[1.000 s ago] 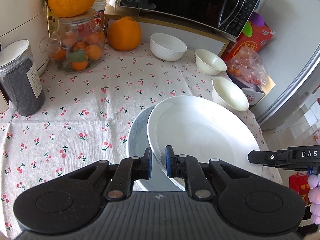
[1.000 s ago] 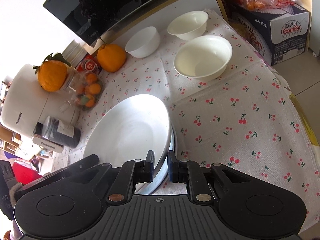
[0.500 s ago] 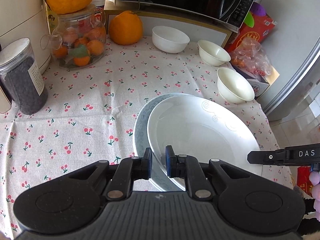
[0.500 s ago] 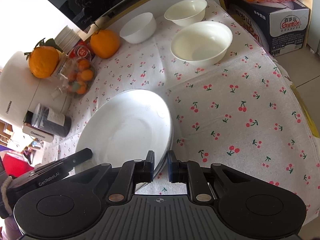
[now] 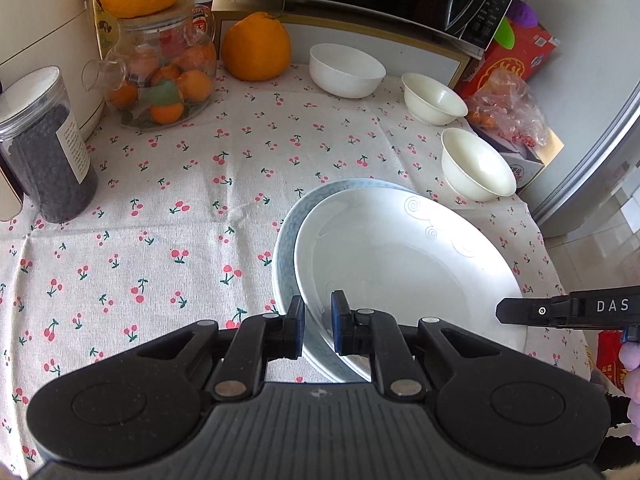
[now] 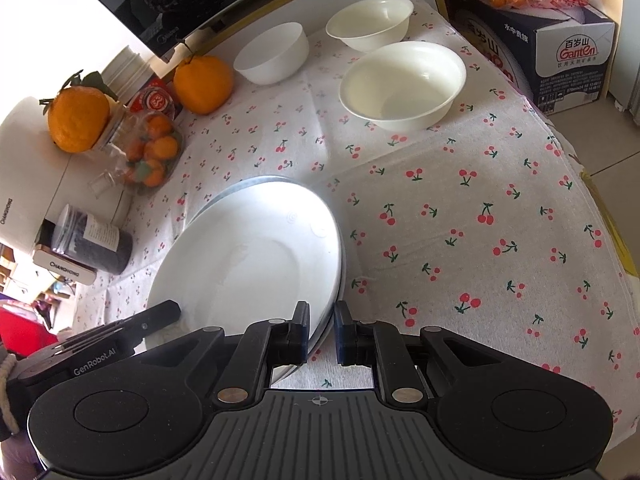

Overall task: Organize plates and bowls
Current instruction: 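Lower the white plate onto the stacked blue plates with both tools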

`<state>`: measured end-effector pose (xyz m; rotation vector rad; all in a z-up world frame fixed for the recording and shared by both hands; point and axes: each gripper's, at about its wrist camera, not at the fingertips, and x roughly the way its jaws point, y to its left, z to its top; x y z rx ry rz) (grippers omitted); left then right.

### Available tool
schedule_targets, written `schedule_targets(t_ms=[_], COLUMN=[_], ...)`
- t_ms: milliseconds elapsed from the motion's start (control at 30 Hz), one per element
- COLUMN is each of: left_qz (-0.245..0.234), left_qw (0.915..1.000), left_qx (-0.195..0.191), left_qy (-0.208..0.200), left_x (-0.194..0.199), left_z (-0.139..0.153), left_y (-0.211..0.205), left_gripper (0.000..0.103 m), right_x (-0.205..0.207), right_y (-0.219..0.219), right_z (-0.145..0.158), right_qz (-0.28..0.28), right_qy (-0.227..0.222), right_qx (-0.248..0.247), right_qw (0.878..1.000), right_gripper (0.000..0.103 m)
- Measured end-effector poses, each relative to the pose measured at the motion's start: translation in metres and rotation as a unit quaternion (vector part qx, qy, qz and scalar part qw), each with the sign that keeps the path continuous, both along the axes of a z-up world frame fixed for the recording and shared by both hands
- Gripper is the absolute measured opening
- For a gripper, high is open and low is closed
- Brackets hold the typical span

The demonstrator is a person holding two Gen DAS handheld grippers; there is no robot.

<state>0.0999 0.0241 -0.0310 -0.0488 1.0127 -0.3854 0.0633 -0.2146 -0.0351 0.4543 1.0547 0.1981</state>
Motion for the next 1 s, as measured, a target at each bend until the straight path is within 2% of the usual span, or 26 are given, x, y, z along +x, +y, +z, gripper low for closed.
schedule_targets(t_ms=[1000], left_qz=[-0.020], left_qw=[0.9993], left_qx=[0.030], left_qy=[0.006], left_x=[0.0012], left_z=[-0.0042], left_y=[-0.0080], left_gripper=[0.012], right_x=[0.0012], right_y=[-0.0094], right_z=[-0.0002], right_qz=[-0.030], right_qy=[0.005], right_qx=[0.001], right_qw=[1.000], right_gripper=[0.007])
